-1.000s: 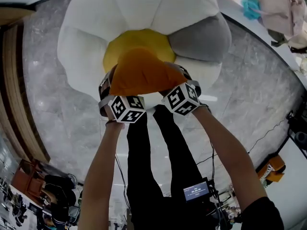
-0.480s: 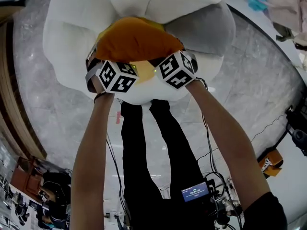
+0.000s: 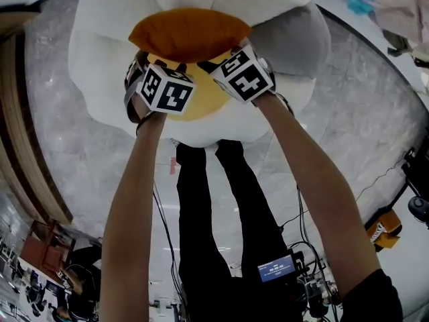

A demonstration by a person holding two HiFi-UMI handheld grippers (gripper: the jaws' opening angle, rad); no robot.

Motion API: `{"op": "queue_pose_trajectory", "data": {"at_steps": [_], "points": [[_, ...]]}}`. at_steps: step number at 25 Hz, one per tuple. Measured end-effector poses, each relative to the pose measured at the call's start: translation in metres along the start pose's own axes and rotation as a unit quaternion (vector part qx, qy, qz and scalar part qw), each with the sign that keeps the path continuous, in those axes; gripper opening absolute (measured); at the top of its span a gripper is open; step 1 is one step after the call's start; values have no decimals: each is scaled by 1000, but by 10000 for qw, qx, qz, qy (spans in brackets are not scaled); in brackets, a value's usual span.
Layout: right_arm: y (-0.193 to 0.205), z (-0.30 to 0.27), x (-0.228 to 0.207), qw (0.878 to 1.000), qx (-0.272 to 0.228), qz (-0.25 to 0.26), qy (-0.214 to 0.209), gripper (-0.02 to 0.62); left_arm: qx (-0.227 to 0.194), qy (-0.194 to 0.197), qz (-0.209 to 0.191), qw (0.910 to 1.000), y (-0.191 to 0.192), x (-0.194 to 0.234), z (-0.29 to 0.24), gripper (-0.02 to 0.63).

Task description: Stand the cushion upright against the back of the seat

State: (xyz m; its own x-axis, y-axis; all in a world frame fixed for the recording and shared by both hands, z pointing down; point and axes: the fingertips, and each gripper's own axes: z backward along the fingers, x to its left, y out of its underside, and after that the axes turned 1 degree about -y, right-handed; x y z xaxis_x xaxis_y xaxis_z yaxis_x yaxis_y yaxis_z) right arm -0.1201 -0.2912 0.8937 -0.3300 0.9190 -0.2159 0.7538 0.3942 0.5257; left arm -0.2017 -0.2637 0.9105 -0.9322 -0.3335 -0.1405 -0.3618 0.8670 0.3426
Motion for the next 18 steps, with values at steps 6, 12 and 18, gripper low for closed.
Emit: {"op": "queue_pose_trajectory", "data": {"at_steps": [6, 12, 18], "points": [[-19, 4, -16, 9986, -181, -379, 315, 342, -19, 176, 163, 9997, -12, 10, 1, 395], [-25, 8, -5, 9985, -203, -450, 214, 342, -147, 213, 23, 9997, -16, 7, 12, 375], [-23, 16, 8, 9989, -193, -383, 172, 342, -270, 239, -30, 9993, -8, 5, 25, 348]]}}
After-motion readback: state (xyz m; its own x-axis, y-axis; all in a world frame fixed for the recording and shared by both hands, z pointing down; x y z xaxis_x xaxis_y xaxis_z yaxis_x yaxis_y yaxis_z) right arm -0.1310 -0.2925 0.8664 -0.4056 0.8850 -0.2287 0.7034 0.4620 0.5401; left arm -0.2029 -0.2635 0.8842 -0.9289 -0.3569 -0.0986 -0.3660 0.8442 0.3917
